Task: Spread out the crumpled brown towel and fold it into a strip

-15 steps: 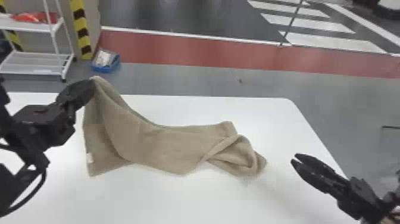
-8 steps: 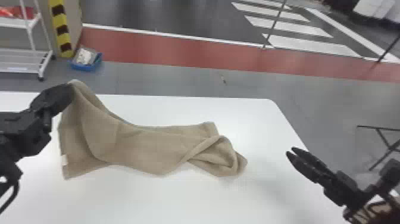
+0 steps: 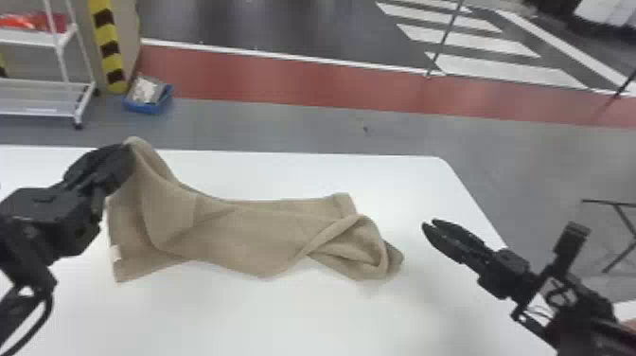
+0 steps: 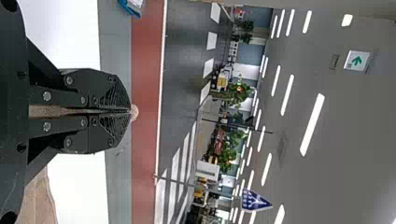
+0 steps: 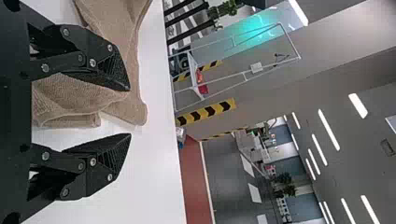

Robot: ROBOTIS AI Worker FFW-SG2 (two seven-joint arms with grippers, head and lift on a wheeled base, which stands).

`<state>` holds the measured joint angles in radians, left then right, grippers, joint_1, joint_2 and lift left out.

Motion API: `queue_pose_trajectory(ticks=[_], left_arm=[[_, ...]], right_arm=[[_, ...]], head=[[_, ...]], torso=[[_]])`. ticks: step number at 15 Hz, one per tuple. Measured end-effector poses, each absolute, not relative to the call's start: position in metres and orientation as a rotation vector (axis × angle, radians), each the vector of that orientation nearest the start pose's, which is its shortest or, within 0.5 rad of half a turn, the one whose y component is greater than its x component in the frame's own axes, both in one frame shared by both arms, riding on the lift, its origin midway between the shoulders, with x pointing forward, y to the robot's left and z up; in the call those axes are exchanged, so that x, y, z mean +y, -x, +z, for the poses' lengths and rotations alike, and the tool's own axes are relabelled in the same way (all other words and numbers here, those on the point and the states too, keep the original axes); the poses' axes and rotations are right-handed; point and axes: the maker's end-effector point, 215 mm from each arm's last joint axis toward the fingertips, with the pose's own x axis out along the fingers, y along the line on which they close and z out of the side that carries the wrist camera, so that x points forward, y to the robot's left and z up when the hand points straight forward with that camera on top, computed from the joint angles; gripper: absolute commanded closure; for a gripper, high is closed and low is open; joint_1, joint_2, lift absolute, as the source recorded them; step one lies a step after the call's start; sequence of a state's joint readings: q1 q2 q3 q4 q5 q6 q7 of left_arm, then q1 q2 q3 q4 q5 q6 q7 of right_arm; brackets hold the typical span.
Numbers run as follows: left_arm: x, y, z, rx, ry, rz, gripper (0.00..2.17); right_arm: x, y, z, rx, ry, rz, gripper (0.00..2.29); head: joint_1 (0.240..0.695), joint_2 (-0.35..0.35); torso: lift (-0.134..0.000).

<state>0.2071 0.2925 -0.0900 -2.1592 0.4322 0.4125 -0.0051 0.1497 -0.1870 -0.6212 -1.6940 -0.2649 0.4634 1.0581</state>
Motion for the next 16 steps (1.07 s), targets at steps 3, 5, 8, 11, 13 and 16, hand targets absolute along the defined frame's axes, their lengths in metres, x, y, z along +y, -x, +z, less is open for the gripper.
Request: queue_pose_trajectory(ticks=[3, 5, 8, 11, 13, 16], left_arm=[[0.164, -0.525, -0.291, 0.122, 0.026, -0.277, 0.03], [0.166, -0.528, -0.300, 0.127, -0.009, -0.251, 0.04], [0.192, -0.528, -0.304, 0.124, -0.079, -0.150, 0.04], [0.205, -0.511, -0.312, 0.152, -0.046, -0.150, 0.04], [0.203, -0.493, -0.325, 0.191, -0.005, -0.163, 0.05], [0.184, -0.472, -0.354, 0.250, 0.022, -0.189, 0.21]], right_arm=[[-0.393, -0.451, -0.362, 0.218, -0.269, 0.485, 0.65], [-0.396, -0.446, -0.357, 0.212, -0.263, 0.484, 0.64], [-0.401, -0.439, -0.353, 0.200, -0.261, 0.483, 0.64], [-0.402, -0.438, -0.353, 0.198, -0.257, 0.480, 0.64], [-0.399, -0.439, -0.354, 0.198, -0.256, 0.486, 0.64], [-0.395, -0.439, -0.356, 0.198, -0.257, 0.494, 0.64]], head=[[0.695, -0.255], [0.695, -0.257], [0.695, -0.237], [0.695, -0.230], [0.695, -0.230], [0.695, -0.246]], torso=[[-0.124], [-0.124], [-0.124], [-0.124], [-0.124], [-0.124]])
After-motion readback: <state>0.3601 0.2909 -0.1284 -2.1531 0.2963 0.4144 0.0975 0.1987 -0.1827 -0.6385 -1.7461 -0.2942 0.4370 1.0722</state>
